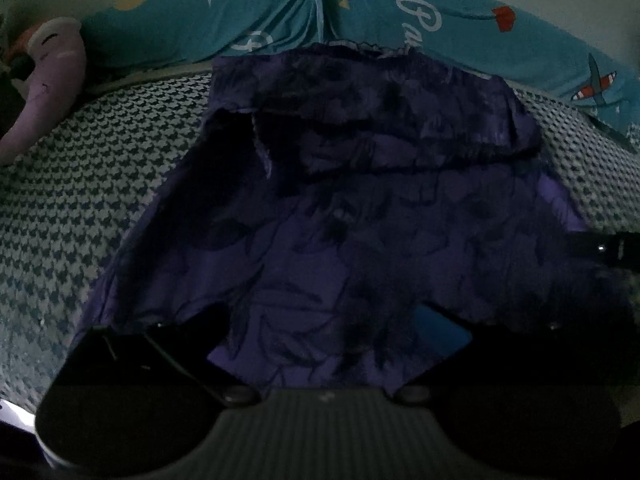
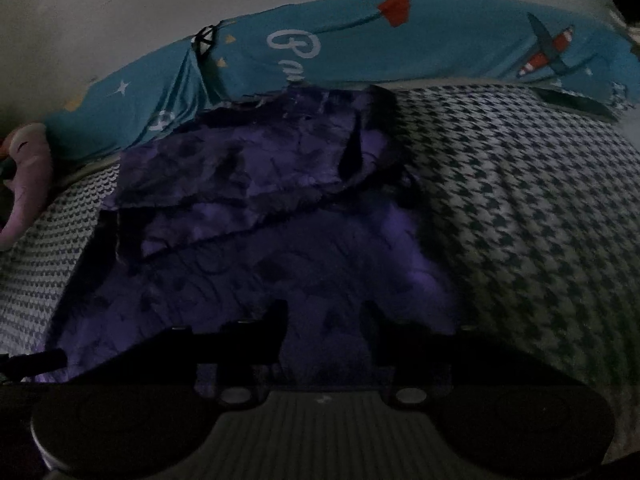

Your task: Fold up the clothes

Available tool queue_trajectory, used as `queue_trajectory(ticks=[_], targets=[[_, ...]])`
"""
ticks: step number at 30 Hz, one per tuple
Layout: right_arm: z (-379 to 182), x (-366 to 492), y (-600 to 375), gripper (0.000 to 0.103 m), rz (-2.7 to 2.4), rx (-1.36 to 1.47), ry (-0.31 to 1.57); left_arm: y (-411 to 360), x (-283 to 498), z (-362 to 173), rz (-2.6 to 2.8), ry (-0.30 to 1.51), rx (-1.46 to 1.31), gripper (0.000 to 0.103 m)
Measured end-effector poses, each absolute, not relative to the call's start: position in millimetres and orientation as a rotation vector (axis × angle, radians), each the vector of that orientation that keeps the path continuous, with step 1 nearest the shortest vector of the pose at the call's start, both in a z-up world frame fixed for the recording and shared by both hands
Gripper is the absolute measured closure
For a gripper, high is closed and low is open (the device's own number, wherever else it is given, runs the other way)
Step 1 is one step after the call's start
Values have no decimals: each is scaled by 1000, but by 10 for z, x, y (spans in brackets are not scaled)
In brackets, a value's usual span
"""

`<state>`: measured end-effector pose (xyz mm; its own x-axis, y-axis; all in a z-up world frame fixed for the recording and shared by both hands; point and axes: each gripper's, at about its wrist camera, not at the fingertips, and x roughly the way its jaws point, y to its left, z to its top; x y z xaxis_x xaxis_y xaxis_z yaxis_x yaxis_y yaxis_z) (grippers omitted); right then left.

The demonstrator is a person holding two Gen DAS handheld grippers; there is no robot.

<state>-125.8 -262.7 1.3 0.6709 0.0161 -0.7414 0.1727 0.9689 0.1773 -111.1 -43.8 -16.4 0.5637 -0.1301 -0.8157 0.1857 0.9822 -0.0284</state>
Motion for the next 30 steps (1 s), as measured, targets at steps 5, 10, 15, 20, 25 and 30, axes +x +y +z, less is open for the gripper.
queue_trajectory(ticks=[5, 10, 15, 20, 25, 30], targets=[[7, -1090, -2662, 59, -78, 228, 831, -496, -996, -168, -190, 953, 72, 0], [-26, -943, -2703, 59, -77, 222, 841, -528, -876, -171, -189, 945, 81, 0], [-34, -813, -2769, 58, -81, 229, 833, -533, -735, -176, -184, 945, 76, 0], [-41, -694, -2859, 58, -97, 258, 826, -549, -618, -197, -183, 945, 79, 0], [-55, -558, -2930, 57, -122, 274, 818, -573, -495, -234, -187, 952, 88, 0], [-79, -424, -2972, 57, -140, 279, 815, -601, -386, -253, -189, 946, 101, 0]])
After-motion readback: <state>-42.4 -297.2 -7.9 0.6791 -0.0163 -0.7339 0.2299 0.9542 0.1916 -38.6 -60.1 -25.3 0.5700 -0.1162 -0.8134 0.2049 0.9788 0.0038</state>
